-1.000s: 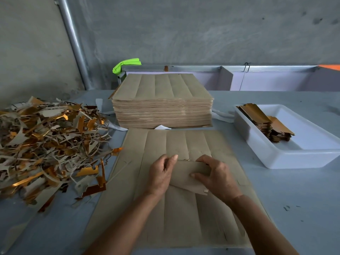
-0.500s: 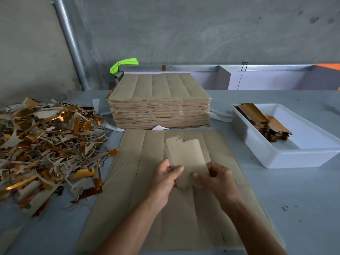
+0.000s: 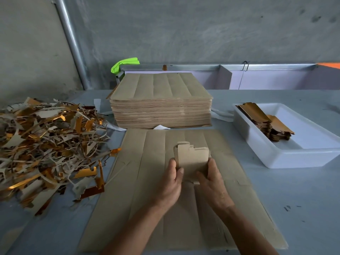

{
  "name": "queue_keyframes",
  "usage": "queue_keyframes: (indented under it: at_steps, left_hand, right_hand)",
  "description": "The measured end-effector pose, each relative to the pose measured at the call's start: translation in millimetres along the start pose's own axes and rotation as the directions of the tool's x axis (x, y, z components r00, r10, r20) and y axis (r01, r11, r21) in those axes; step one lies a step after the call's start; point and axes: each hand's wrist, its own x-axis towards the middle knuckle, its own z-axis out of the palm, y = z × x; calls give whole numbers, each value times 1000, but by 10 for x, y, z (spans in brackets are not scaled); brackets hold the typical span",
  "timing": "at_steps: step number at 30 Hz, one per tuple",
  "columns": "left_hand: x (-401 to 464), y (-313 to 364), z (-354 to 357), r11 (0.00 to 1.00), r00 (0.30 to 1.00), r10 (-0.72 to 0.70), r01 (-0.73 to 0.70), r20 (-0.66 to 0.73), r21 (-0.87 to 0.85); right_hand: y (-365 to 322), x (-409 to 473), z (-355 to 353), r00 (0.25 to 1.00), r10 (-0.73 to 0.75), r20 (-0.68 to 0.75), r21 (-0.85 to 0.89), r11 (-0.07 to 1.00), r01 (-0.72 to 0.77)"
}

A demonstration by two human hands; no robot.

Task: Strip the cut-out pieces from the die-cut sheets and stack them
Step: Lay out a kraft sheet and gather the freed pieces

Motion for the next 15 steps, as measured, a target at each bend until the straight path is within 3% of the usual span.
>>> queue_keyframes:
  at_steps: [5, 15]
  left_hand:
    - [73, -27, -97, 997, 997, -74, 74, -6, -21]
    - [108, 194, -188, 951, 976, -216, 210, 0, -226]
  right_hand:
    - [-33, 65, -48, 996, 76, 41, -44, 996, -75]
    - [-130, 143, -120, 969, 236, 72, 195, 950, -246]
